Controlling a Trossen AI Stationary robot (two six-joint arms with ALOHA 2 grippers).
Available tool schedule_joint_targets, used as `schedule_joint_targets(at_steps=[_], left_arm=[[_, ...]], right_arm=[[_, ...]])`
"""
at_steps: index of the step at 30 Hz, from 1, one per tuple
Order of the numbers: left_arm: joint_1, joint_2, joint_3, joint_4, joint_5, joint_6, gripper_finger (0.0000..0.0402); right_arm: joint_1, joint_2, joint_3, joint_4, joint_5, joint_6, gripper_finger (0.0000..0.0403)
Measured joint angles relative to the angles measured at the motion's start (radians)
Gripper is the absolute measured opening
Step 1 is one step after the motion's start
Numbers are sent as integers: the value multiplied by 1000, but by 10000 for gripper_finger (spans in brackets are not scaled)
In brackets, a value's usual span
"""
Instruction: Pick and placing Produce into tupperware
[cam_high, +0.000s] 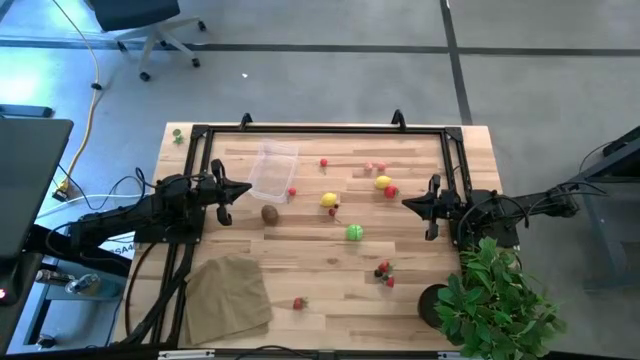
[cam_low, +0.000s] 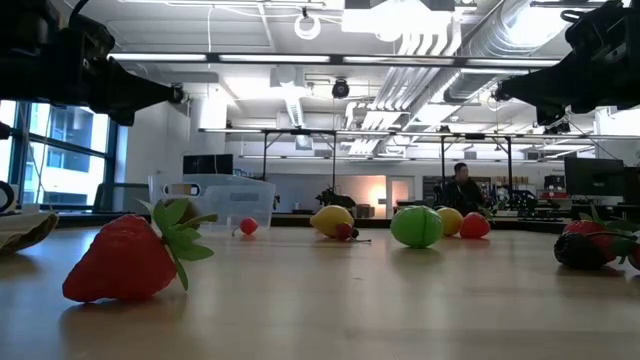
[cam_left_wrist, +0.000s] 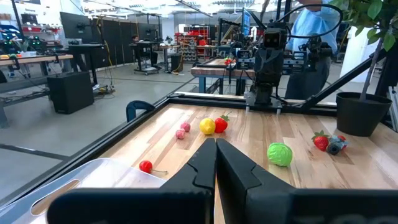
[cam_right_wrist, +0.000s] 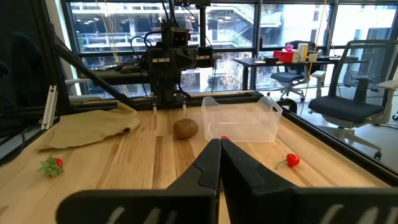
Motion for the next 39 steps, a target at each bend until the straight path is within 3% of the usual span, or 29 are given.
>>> schedule_joint_targets(at_steps=[12, 18, 24, 29, 34, 39], left_arm=[[0, 0, 0, 1, 0, -2, 1], [0, 0, 0, 68, -4, -152, 1], [0, 0, 0, 193, -51, -423, 1], [0, 0, 0, 269, -78, -505, 1], [0, 0, 0, 511, -85, -441, 1], [0, 0, 10, 796, -69, -245, 1]], right_arm=[[0, 0, 0, 0, 0, 0, 0], [0, 0, 0, 4, -1, 14, 0], [0, 0, 0, 124, -8, 286, 0], [0, -1, 0, 209, 2, 455, 0], [0, -1, 0, 257, 112, 651, 0], [0, -1, 0, 368, 120, 596, 0]])
